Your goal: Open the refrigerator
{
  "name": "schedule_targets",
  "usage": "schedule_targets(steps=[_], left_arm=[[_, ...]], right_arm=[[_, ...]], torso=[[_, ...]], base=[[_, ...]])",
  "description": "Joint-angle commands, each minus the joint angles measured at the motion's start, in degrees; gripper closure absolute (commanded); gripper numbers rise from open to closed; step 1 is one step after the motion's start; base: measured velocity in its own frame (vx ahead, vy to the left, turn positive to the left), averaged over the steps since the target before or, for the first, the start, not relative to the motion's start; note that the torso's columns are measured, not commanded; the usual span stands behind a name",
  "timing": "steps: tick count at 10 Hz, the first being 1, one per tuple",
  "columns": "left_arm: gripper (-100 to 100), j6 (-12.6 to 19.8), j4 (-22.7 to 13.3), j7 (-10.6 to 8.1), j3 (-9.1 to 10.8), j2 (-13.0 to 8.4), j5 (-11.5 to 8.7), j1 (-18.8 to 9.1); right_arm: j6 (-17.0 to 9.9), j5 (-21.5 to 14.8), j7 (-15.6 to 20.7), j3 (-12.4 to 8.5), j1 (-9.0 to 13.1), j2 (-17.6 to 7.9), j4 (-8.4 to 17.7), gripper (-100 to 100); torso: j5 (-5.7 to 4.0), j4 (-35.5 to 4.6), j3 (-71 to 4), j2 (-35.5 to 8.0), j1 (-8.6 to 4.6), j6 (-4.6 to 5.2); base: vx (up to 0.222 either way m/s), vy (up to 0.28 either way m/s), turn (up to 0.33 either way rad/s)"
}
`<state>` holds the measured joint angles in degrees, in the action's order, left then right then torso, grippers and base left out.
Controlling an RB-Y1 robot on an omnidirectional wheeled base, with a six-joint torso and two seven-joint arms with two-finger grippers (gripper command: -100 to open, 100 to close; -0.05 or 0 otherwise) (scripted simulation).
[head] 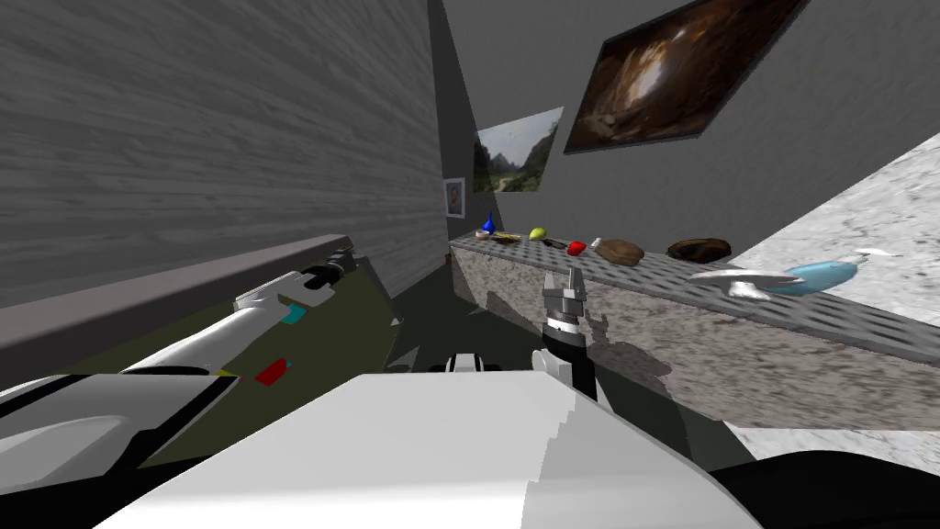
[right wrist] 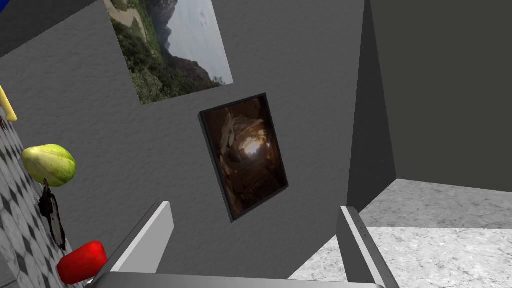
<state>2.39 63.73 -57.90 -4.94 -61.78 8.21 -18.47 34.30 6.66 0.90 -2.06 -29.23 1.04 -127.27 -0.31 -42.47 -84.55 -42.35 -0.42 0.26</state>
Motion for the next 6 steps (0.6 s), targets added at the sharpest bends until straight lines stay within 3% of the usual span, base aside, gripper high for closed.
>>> schedule_targets(steps=[1, 3, 4, 6], left_arm=[[-100, 2.3, -2.8, 2.79, 1.05, -0.7, -2.4, -2.1], [-100, 5.4, -6.2, 6.44, 2.39, -0.8, -5.1, -4.6], [-100, 5.4, -6.8, 6.67, 2.39, -0.8, -5.1, -4.6], [-100, 8.6, -10.8, 10.31, 3.73, -0.9, -7.9, -7.2]], right_arm=[[0.0, 0.0, 0.0, 0.0, 0.0, 0.0, 0.0, 0], [0.0, 0.0, 0.0, 0.0, 0.0, 0.0, 0.0, 0], [0.0, 0.0, 0.0, 0.0, 0.0, 0.0, 0.0, 0], [0.0, 0.0, 0.0, 0.0, 0.0, 0.0, 0.0, 0]], torso=[[-0.03, -0.1, 0.1, -0.1, 0.12, 0.07], [-0.2, -0.2, 0.1, -0.1, -0.03, -0.07], [-0.21, -0.3, 0.2, -0.3, 0.03, -0.07], [-0.33, -0.2, 0.1, -0.2, -0.35, -0.11]], base=[[-0.168, 0.068, -0.291], [-0.203, 0.106, -0.332], [-0.217, 0.088, -0.379], [-0.228, 0.025, -0.416]])
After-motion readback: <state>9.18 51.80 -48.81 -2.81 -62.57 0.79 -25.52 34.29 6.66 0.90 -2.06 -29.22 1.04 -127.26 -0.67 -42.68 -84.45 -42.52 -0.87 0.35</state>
